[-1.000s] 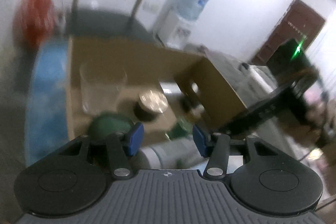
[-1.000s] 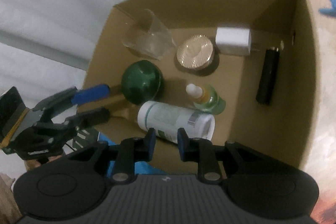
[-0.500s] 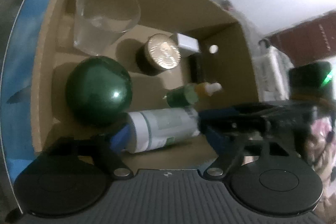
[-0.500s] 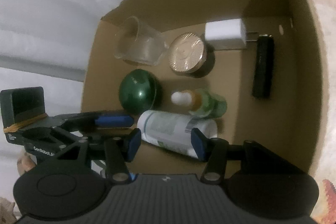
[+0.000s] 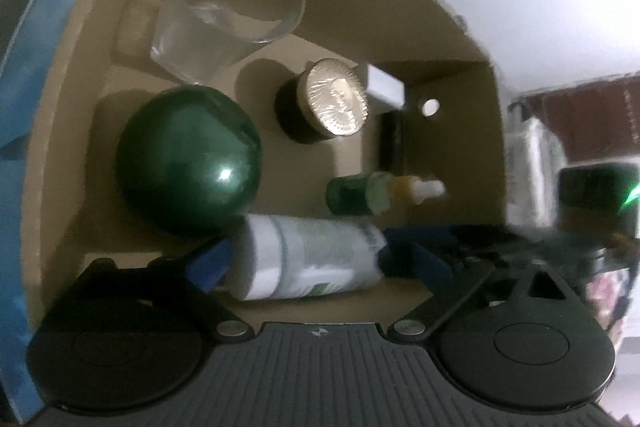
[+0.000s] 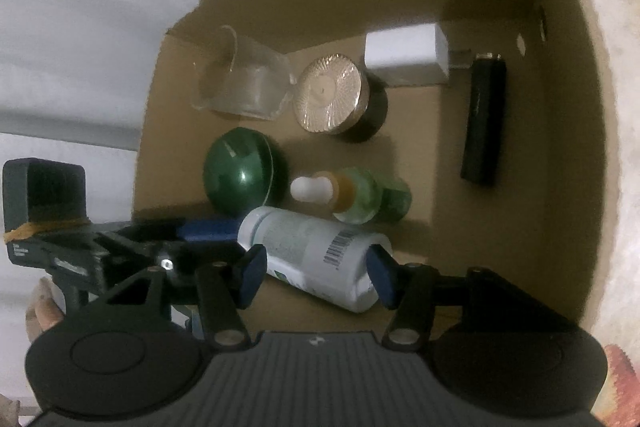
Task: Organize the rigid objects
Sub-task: 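Move the right tool over the white bottle lying in the box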
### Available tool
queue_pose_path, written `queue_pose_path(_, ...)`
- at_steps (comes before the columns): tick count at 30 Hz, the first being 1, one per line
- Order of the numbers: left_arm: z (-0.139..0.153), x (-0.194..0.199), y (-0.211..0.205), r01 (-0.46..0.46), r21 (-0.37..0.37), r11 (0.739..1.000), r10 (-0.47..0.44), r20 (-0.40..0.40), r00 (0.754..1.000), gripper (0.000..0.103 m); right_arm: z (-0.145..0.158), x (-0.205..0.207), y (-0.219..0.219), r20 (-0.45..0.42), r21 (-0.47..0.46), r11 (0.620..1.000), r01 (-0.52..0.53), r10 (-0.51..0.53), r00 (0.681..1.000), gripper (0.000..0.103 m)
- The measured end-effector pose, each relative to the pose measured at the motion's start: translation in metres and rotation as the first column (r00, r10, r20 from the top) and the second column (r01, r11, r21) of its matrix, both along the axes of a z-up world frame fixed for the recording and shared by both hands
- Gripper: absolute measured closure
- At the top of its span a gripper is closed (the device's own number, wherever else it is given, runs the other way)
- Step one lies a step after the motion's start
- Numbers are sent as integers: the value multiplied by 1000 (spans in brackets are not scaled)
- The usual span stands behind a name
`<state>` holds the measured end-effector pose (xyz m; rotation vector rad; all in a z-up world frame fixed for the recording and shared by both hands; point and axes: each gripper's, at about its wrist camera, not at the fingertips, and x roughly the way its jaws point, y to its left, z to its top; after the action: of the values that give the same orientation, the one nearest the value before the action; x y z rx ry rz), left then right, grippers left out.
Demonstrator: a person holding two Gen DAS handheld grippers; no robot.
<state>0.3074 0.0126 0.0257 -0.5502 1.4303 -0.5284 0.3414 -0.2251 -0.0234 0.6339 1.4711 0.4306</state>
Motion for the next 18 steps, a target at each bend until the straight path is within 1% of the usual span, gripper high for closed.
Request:
queue_pose_path(3,-4,1,5,-33,-43,999,33,-11,999,8,-3,0,0,1,12,1000,4,-4,1000,44)
queue_pose_path(5,-6,1,8,-47,-91,995,46,-19,999,3,-3,-1,1,4,19,1000,3,-3,1000,40)
queue_pose_path(9,2,-2,13,-85,-160,983,90,24,996,1,-2,-6,3,15,-1,1000,3,-3,1000,39)
queue_pose_path(10,3,-3,15,-101,-181,978,108,28,994,1,-2,-6,4,17,-1,1000,5,-5,1000,39)
queue_pose_path(11,3,-4,16,-105,-240,965,113,21,993,4,-2,-7,4,22,10,1000,4,-5,1000,39)
queue_pose_path(12,2,-5,15,-102,-302,948,105,-6,994,6,-3,-8,4,18,37,999,5,-6,1000,40)
queue_pose_path(13,4,-8,13,-99,-335,937,99,-14,995,6,-3,-8,5,14,53,999,8,-8,1000,41)
queue_pose_path(14,10,-11,9,-83,-332,940,94,19,995,6,-2,-9,7,17,65,998,3,-4,1000,41)
queue_pose_path(15,18,-14,5,-59,-306,950,83,65,994,6,-1,-10,10,27,67,998,-9,8,1000,41)
queue_pose_path(16,23,-17,2,-47,-288,957,77,92,993,6,-2,-11,13,32,63,998,-16,14,999,41)
queue_pose_path(18,25,-19,5,-59,-289,956,87,88,992,6,-4,-11,16,23,49,999,-23,22,1000,41)
